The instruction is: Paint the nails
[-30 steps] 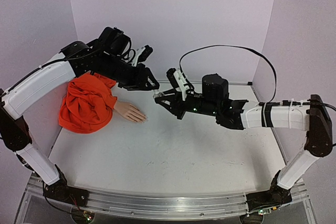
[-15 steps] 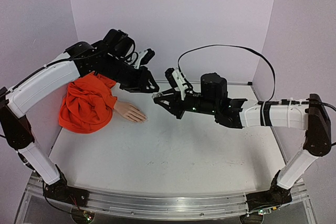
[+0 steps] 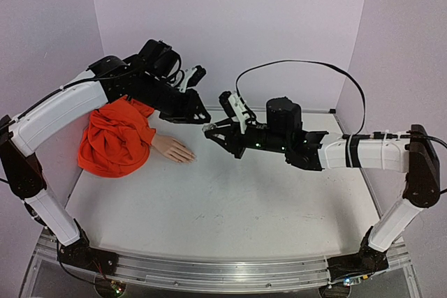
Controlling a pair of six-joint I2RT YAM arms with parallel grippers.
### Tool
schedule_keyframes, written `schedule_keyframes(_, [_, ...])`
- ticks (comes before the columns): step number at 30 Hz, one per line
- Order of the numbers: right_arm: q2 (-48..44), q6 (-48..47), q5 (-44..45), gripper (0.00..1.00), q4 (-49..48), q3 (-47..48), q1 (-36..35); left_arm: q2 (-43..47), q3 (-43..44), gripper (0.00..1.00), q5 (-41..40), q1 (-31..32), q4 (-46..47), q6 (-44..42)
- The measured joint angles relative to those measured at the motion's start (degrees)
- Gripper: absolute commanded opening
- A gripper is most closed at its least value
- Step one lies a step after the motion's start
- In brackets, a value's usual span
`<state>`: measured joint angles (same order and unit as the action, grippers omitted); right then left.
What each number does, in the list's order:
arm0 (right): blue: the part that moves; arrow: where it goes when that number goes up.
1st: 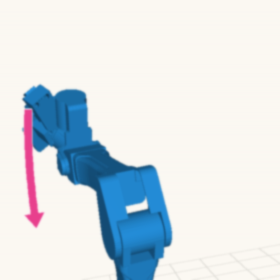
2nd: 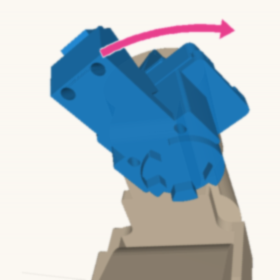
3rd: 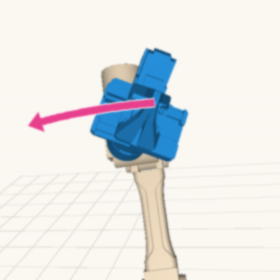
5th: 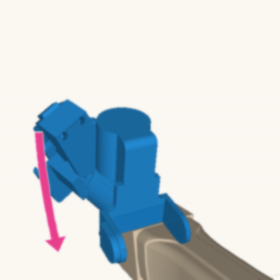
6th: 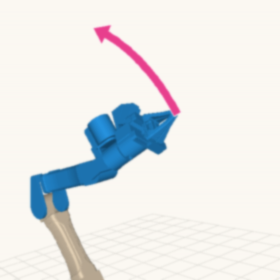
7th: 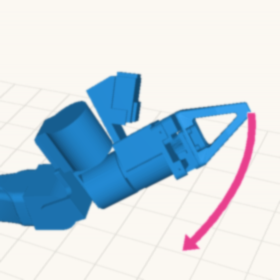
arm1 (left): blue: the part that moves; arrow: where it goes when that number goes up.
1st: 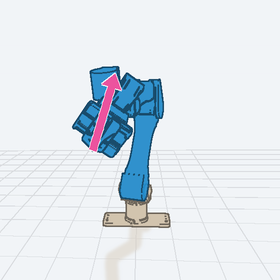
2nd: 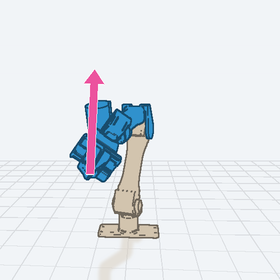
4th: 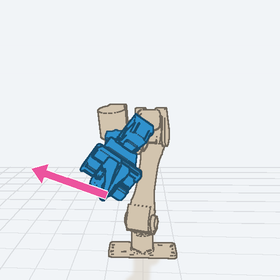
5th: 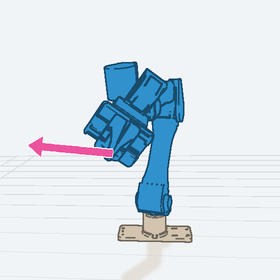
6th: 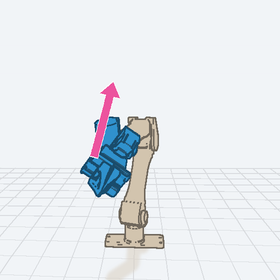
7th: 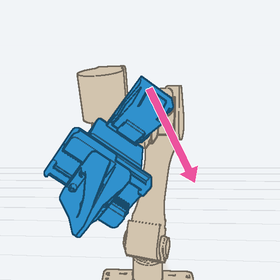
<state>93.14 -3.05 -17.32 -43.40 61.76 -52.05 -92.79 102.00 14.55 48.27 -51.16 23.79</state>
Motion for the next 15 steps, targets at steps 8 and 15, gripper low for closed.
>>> schedule_keyframes(8, [0.42,-0.24,0.24,0.00,0.07,0.00,0.00,0.00,0.00,0.04,-1.16,0.00,-0.07,0.11])
schedule_keyframes(15, [0.42,-0.37,0.26,0.00,0.07,0.00,0.00,0.02,0.00,0.00,-1.31,0.02,-0.07,0.22])
